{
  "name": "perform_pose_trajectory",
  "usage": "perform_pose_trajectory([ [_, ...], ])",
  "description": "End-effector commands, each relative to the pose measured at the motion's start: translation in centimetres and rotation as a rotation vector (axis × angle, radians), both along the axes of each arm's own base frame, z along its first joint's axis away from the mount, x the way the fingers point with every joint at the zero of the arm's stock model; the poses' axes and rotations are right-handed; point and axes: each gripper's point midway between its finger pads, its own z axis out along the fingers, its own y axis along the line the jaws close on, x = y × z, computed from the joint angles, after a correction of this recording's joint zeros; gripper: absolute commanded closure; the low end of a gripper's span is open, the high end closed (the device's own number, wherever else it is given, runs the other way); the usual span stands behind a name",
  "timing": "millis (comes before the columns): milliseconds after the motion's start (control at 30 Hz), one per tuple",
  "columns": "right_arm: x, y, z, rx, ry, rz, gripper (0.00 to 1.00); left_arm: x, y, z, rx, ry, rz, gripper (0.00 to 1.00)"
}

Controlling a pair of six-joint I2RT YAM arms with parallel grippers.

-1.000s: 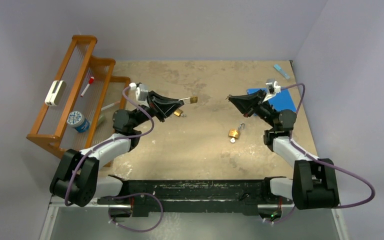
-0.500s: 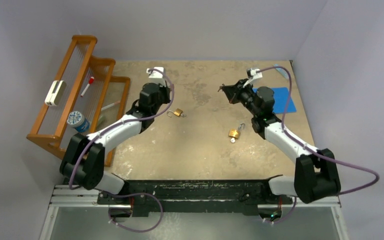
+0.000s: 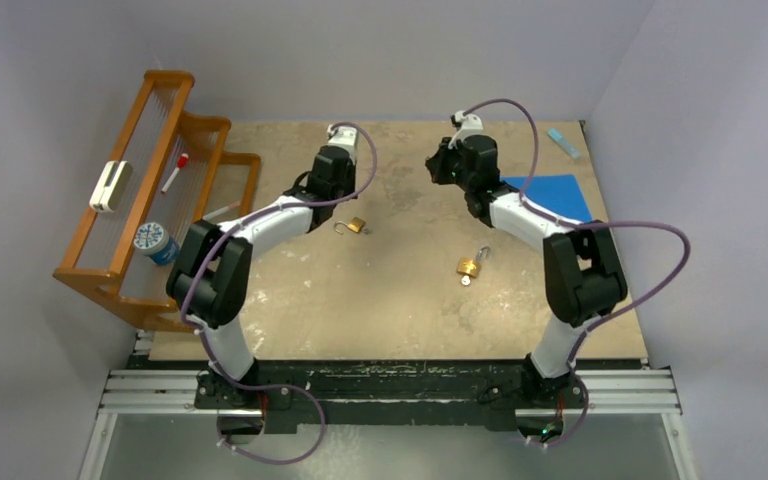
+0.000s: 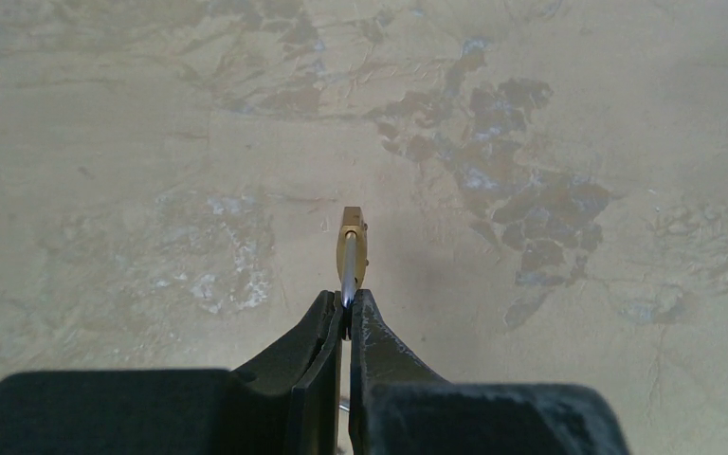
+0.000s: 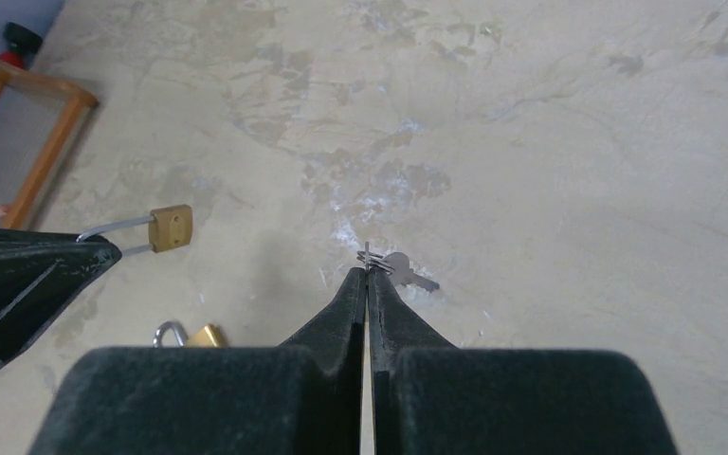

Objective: Lock with the key
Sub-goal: Place the lock at the center of the board.

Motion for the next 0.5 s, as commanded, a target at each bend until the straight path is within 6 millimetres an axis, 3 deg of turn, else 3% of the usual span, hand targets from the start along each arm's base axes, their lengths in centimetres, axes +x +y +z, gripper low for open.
perform_pose_trajectory([
  [0, 1.9, 1.5, 0.5, -0.017, -0.004, -0.001, 1.0, 3.0, 0.8, 0.0, -0.13, 0.013, -0.036, 1.0],
  [167, 3.3, 3.5, -1.3, -0.019, 0.025, 0.027, 1.0, 4.4, 2.2, -2.0, -0.106, 0.061, -0.024, 1.0],
  [467, 4.3, 9.6, -5.2, -0.032, 0.099, 0.15, 1.0, 4.5, 0.8, -4.3, -0.133, 0.111, -0.078, 1.0],
])
